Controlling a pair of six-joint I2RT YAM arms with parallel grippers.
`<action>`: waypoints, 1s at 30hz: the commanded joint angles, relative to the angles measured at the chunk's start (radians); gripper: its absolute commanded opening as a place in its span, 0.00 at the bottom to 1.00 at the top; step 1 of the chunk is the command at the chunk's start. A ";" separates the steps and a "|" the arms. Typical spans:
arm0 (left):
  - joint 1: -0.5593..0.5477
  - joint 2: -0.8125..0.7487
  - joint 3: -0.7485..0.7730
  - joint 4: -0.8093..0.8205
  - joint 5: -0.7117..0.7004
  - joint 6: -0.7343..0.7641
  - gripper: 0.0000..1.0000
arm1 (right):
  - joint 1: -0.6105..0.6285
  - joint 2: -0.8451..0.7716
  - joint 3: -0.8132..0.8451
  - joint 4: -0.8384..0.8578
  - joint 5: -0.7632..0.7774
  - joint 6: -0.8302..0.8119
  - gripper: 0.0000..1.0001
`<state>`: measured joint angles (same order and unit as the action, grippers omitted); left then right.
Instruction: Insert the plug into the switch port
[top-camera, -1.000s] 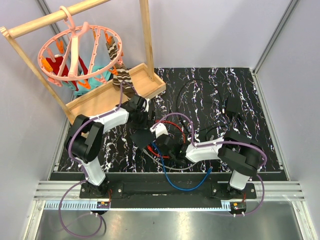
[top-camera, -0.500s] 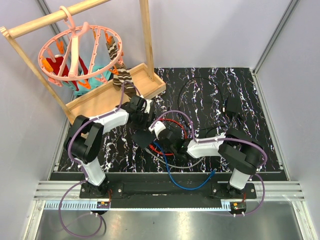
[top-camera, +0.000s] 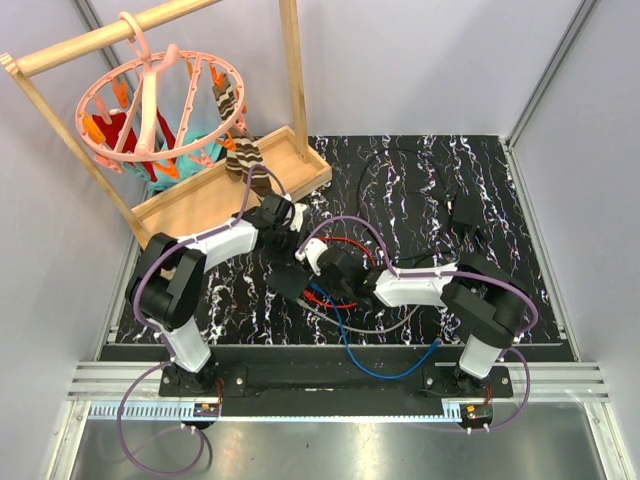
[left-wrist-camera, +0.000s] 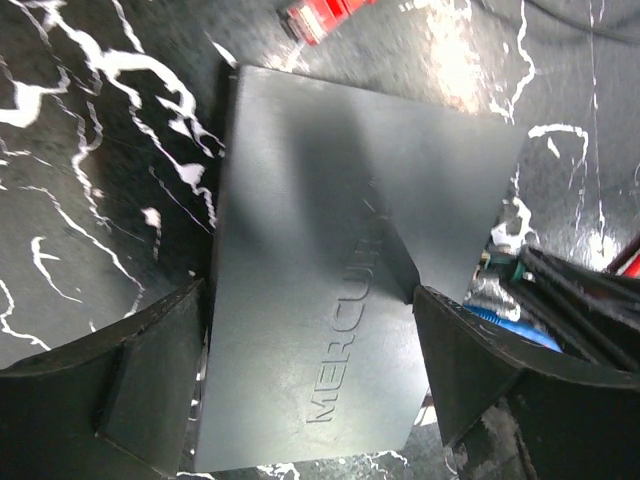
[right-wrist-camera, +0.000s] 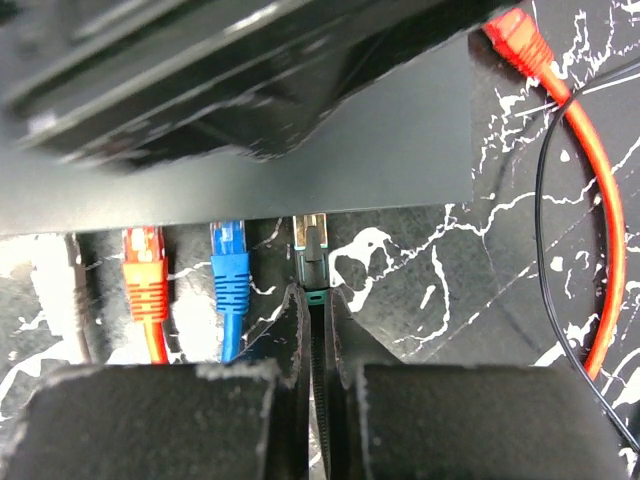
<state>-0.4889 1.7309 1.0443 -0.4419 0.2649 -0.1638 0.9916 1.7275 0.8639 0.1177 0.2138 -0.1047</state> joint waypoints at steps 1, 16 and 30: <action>-0.137 0.010 -0.061 -0.158 0.267 -0.029 0.82 | -0.019 -0.016 0.136 0.349 -0.014 -0.020 0.00; -0.036 -0.028 0.028 -0.149 -0.036 -0.034 0.87 | -0.059 -0.086 -0.015 0.243 -0.011 -0.049 0.16; 0.013 -0.151 0.069 -0.149 -0.216 -0.095 0.99 | -0.080 -0.431 -0.062 -0.171 0.113 0.158 0.67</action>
<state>-0.4854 1.6791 1.0878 -0.5934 0.1200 -0.2291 0.9154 1.4040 0.7979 0.1085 0.2562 -0.0750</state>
